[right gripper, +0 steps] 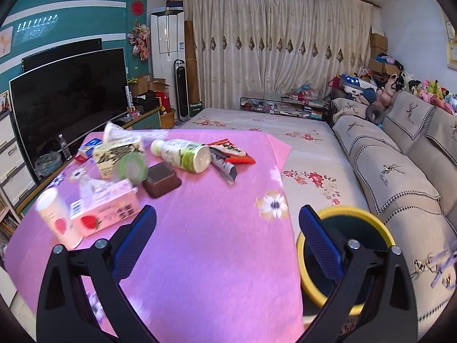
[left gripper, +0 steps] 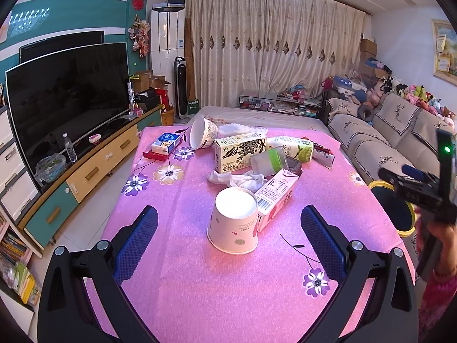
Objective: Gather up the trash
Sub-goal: 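Reach the right tool to the white tube and close on it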
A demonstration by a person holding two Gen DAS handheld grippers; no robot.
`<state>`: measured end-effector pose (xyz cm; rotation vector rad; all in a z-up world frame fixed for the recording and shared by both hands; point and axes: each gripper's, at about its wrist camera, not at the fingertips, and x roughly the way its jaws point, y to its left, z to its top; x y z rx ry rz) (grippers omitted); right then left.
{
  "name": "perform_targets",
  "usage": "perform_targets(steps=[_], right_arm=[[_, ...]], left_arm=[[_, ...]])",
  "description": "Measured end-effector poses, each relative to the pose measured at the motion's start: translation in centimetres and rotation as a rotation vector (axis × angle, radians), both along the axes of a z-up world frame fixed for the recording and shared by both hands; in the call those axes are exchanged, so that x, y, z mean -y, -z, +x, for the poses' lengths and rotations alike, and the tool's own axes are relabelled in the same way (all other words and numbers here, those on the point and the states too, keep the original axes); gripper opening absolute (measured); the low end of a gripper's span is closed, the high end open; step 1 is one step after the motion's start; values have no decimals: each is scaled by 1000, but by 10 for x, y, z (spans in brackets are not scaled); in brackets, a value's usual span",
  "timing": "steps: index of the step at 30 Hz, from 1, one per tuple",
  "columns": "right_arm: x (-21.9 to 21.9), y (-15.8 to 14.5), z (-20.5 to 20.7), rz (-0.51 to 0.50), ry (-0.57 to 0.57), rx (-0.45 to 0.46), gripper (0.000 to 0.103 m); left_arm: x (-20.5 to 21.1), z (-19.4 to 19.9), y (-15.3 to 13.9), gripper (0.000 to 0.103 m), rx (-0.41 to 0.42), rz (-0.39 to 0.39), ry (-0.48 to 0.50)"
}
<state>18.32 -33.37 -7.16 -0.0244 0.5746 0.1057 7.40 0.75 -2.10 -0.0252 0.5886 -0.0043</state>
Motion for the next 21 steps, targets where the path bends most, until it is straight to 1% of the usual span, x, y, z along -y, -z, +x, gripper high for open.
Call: perform_targets(steps=[1,2,4,8,10,14,16,19,21], right_arm=[[1,2,17,8,-12,-15,80],[3,5,30,16,-19,-32,78],[5,13,58,21,-24,-66,69],[5,31,109,31,-55,-130,64],[2,39,130,13,-58,-159,61],[-3,57,158,-4,-63,-210,57],[-5,62,168,-16,-62,-227,52],[-6,67,180,-11,-70,-245,47],[-4,69,188,-5,-70,-255,46]], left_arm=[[-1,5,1,99,-1,3,-5],[-2,8,2,99,-2,4,-6],[-3,17,4,99,-7,6,-7],[-3,31,10,99,-20,11,-7],[-4,39,14,99,-30,11,-2],[-3,50,20,99,-45,10,11],[-3,54,22,99,-49,11,15],[-2,58,24,99,-50,9,21],[-3,61,25,99,-53,7,20]])
